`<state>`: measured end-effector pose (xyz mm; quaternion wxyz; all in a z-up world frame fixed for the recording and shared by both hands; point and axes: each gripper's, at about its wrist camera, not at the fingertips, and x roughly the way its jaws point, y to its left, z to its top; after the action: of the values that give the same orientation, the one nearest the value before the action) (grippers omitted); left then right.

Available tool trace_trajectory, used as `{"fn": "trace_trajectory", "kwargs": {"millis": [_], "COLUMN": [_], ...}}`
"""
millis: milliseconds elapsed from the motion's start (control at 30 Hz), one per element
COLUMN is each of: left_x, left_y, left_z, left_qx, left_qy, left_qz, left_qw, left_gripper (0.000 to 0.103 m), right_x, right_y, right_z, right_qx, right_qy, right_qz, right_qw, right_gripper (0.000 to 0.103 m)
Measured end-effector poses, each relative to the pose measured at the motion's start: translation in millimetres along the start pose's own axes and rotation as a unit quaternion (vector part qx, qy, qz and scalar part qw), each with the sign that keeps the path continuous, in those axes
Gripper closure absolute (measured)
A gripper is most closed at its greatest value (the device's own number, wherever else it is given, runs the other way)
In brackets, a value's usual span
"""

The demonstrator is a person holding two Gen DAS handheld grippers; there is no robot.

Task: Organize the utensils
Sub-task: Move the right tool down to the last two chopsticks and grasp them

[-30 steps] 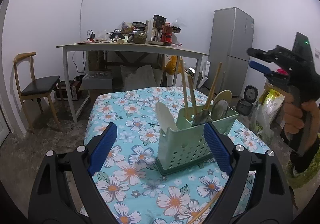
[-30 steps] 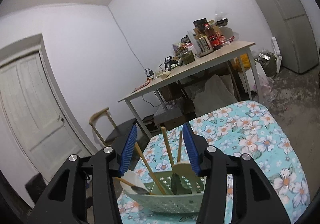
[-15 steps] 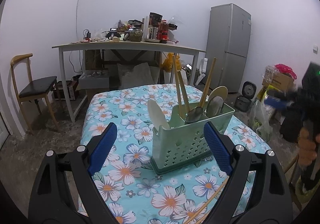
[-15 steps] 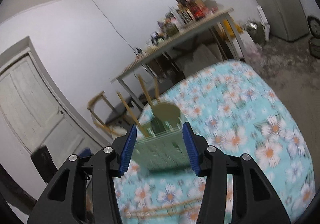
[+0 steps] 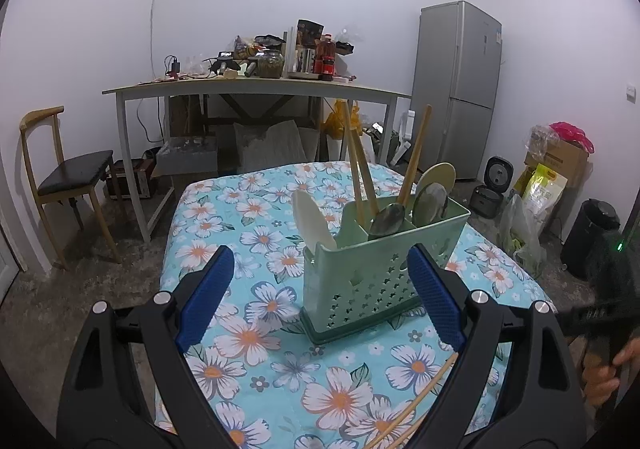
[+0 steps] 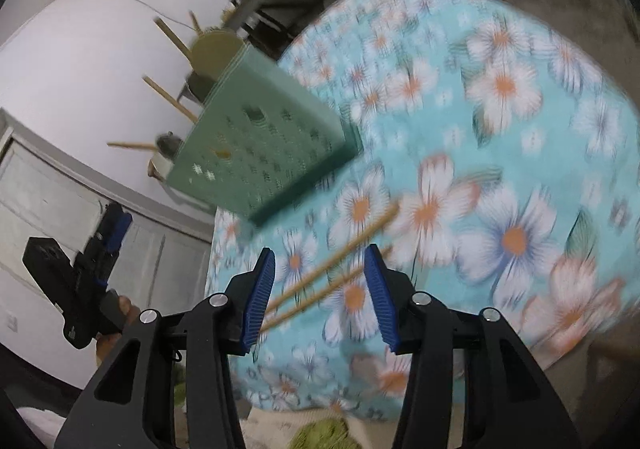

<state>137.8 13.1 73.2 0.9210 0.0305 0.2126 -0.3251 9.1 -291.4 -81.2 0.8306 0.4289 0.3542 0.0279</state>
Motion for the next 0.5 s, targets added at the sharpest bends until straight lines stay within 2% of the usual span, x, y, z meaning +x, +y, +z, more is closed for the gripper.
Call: {"fn": "trace_trajectory", "kwargs": {"millis": [200,333,500], "left_x": [0.3,1.7,5.5], "left_y": [-1.9,-1.9,-1.0], "left_z": [-3.6,-4.5,-7.1], "left_qx": [0.006,0.007,0.006], "left_qy": [0.004,0.008,0.014], "left_qz": [0.000,-0.003,-0.007], "left_qw": [1.0000,0.9999,0.9999], "left_gripper": [0.018,0.018,0.018], "right_x": [27.5,38.7,44.9], "right_y": [-12.9,-22.0,-22.2], "right_z": [-15.4,-16.4,-11.6], "right_qx": [0.045,0.085,0.110], "right_qy": [0.037,0.040,0.023], "right_qz": [-0.004,-0.012,-0.020], "right_qw": [0.998,0.995,0.993], "right_gripper": [0.066,0.070,0.071]}}
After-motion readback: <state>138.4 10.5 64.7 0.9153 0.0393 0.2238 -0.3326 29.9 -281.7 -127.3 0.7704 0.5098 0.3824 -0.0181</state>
